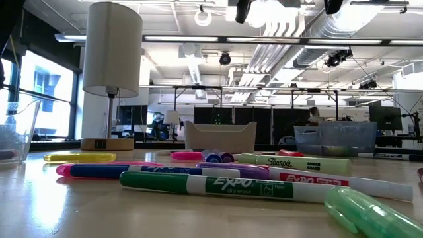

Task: Pick & Place Markers
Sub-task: Put the pink highlighter pen into the black bin

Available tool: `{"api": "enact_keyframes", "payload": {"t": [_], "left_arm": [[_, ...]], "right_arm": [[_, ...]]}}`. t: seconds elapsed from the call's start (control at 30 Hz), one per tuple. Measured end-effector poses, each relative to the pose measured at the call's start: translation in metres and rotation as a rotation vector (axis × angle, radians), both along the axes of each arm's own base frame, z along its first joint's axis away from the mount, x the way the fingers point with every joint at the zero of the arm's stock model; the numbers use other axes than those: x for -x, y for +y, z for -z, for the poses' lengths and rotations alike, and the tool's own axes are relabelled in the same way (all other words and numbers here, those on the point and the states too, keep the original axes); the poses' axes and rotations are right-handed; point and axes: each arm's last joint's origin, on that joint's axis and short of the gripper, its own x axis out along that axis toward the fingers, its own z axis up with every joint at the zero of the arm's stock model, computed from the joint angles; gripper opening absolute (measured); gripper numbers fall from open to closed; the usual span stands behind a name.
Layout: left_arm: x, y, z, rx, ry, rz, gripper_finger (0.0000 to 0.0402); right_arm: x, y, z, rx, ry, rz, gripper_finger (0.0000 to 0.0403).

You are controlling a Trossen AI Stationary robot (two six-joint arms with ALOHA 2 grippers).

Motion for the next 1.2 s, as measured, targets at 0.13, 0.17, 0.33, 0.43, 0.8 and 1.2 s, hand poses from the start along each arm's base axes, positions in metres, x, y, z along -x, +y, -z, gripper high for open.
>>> {"api": "enact_keyframes", "payload": {"t": [0.13,0.17,0.33,0.43,0.8,1.2], "left_arm": [[-0.004,0.000,0.006,-0.009,0.009,0.006,0.0054],[-0.004,0.000,0.006,-0.009,0.007,0.006,0.0054],[-0.004,0.001,0.007,0.002,0.024,-0.066,0.0109],[-0.004,0.002,0.008,0.000,0.024,-0.105,0.0183],[0.000,0.025,0.007,-0.010,0.053,-0.138,0.0286],[0.079,0.126,-0.024,-0.085,0.257,-0.264,0.0288]], "right_arm": [[-0.001,0.001,0.001,0.012,0.012,-0.037,0.0056],[-0.001,0.001,0.001,0.012,0.012,-0.039,0.0054],[0.000,0.001,0.003,0.036,0.032,-0.049,0.0044],[0.000,0.001,0.005,0.054,0.059,-0.038,0.0043],[0.003,-0.005,0.012,0.109,0.161,0.169,0.0042],[0.011,-0.036,0.028,0.065,0.313,0.638,0.0041]]}}
